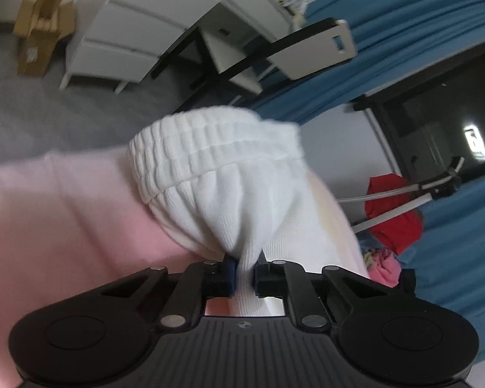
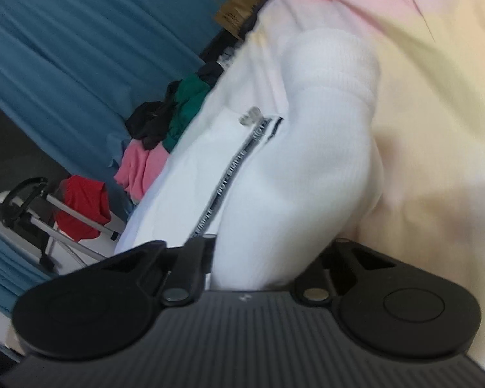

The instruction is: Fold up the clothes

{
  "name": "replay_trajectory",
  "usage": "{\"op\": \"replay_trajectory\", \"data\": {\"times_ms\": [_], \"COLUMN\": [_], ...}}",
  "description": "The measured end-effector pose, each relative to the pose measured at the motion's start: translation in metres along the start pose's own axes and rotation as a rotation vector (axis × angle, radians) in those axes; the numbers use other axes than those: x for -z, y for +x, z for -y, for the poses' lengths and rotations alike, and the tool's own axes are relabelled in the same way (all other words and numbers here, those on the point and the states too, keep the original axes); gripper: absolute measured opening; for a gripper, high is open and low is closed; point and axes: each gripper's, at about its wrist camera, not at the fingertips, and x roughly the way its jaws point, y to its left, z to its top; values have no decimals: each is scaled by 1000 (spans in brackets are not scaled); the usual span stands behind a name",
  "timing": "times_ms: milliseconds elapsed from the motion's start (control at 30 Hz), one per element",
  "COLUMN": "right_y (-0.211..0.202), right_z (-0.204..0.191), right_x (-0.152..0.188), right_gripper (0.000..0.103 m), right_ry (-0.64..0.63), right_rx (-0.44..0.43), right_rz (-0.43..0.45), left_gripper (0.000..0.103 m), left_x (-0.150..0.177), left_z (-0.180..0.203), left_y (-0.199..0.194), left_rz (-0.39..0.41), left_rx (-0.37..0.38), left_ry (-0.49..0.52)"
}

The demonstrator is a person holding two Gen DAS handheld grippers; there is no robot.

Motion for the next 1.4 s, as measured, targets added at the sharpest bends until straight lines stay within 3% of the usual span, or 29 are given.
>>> {"op": "replay_trajectory", "data": {"times_ms": [167,300,567,700,900,1033,1167,1233,1267,1333,1400], "right_y": [-31,-75,-160,-187,-180,-175,-177,-177,-178,-178,-178], "right_z": [-8,0,36,53,82,91,93,95,96,95,95], "right_x": [-12,-18,-4,7,15,17,17,16,16,15,15], "right_gripper": [15,15,15,15,15,15,15,16,16,15,15], "right_ry": [-21,8,74,21,48,90,80,80,77,65,64], "right_rx": [-32,-50,-62,-42,-39,-35,-45,-52,-54,-57,-58], "right_rz": [19,3,-71,-97,-139,-153,-156,-157,-156,-155,-156], "left_gripper": [7,7,7,7,8,11,26,43,57,60,61], "left_x": [-19,-26,-39,-39,-16,0,10,16,18,24,29], "left_z": [26,29,-29,-70,-114,-107,-100,-96,-94,-91,-85], "left_y": [-36,-84,-193,-234,-246,-238,-244,-254,-259,-271,-280], "left_rz": [12,16,-37,-114,-165,-155,-183,-192,-194,-198,-196], "left_rx": [67,66,16,-24,-45,-58,-104,-140,-163,-240,-269], "left_ry": [24,72,72,71,141,224,300,367,400,445,475]}}
